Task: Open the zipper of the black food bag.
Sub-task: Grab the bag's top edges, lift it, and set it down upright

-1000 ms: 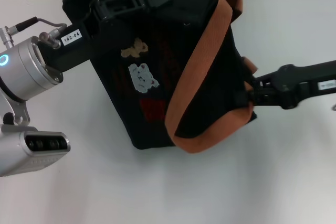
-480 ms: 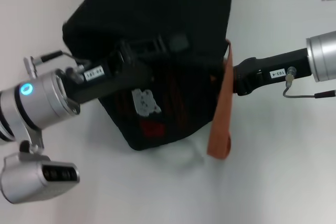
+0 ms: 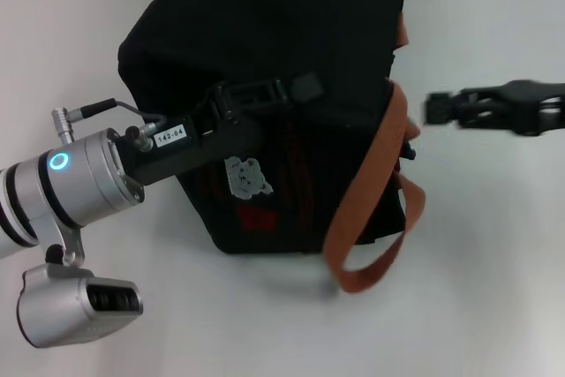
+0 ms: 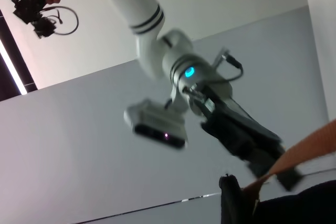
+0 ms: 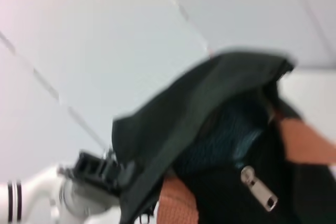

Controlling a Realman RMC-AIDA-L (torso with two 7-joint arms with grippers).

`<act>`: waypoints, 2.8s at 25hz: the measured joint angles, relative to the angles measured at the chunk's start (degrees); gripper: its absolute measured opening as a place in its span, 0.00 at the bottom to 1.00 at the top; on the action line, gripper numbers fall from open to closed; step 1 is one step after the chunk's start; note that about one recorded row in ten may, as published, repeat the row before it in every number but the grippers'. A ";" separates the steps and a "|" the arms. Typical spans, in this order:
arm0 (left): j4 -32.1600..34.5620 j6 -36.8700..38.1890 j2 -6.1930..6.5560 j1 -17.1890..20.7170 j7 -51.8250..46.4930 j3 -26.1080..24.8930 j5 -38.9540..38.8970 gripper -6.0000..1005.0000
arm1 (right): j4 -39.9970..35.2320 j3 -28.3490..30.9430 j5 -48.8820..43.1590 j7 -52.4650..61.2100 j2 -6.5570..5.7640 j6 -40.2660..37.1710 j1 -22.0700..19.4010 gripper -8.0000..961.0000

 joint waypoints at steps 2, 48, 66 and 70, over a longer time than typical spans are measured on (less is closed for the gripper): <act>0.00 0.15 0.00 -0.01 -0.02 0.01 -0.31 0.11 | 0.16 3.05 2.82 -2.42 0.37 -1.52 -1.98 0.34; 0.78 0.51 0.00 -0.12 -0.22 2.78 -3.44 0.10 | 2.39 -10.58 8.83 -34.48 4.33 16.00 -1.78 0.34; 0.78 0.39 -0.01 -0.21 -0.21 2.90 -3.58 0.10 | 2.73 -12.82 12.57 -38.33 4.22 17.65 -3.02 0.01; 0.78 0.26 0.00 -0.21 -0.21 2.98 -3.92 0.10 | 2.37 -12.66 12.51 -39.89 4.06 16.61 -4.54 0.01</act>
